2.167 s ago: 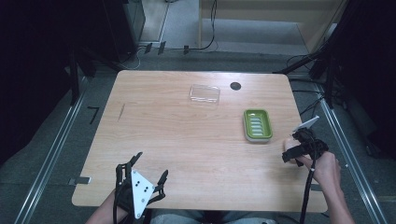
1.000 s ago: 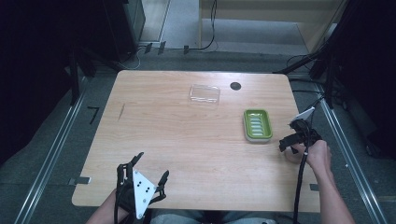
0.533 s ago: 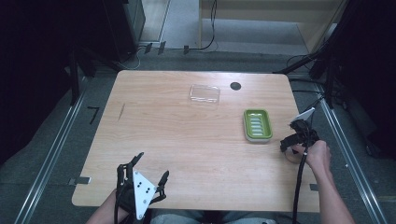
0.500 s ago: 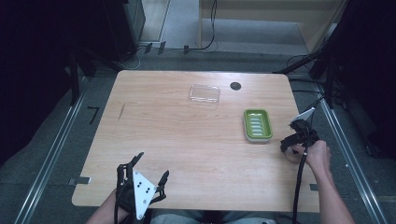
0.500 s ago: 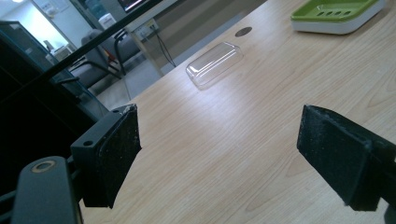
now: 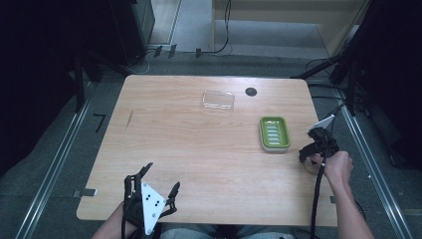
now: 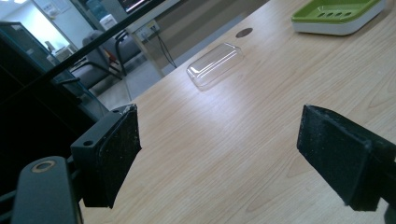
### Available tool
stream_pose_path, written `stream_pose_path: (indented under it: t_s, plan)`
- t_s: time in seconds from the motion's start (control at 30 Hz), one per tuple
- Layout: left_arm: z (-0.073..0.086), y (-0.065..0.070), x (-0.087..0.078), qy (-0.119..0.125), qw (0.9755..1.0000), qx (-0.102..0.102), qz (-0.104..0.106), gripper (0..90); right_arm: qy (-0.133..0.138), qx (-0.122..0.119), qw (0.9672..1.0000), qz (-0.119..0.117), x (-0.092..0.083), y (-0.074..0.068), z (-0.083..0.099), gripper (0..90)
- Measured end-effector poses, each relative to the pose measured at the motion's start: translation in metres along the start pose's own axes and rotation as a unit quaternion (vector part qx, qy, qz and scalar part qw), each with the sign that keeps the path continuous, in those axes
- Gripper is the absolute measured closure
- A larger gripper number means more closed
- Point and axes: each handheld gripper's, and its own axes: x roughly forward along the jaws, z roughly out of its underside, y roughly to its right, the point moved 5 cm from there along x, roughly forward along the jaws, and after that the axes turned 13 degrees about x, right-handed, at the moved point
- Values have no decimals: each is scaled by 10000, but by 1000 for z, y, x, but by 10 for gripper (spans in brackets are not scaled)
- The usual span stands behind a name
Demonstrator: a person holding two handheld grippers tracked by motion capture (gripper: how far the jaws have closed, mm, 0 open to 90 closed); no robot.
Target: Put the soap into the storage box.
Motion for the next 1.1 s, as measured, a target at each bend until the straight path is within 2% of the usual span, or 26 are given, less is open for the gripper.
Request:
stream_pose_path:
  t_s: [0.53, 0.87, 1.1]
  plan:
    - [0, 0, 0, -3, 10000, 34, -4, 140, 45, -130, 9999, -34, -1, 1, 1, 315]
    - [-1, 1, 0, 21, 10000, 34, -10, 140, -69, -392, 9992, 43, -2, 1, 2, 322]
    - [0, 0, 0, 22, 10000, 35, -15, 140, -83, -479, 9988, 111, -5, 1, 2, 326]
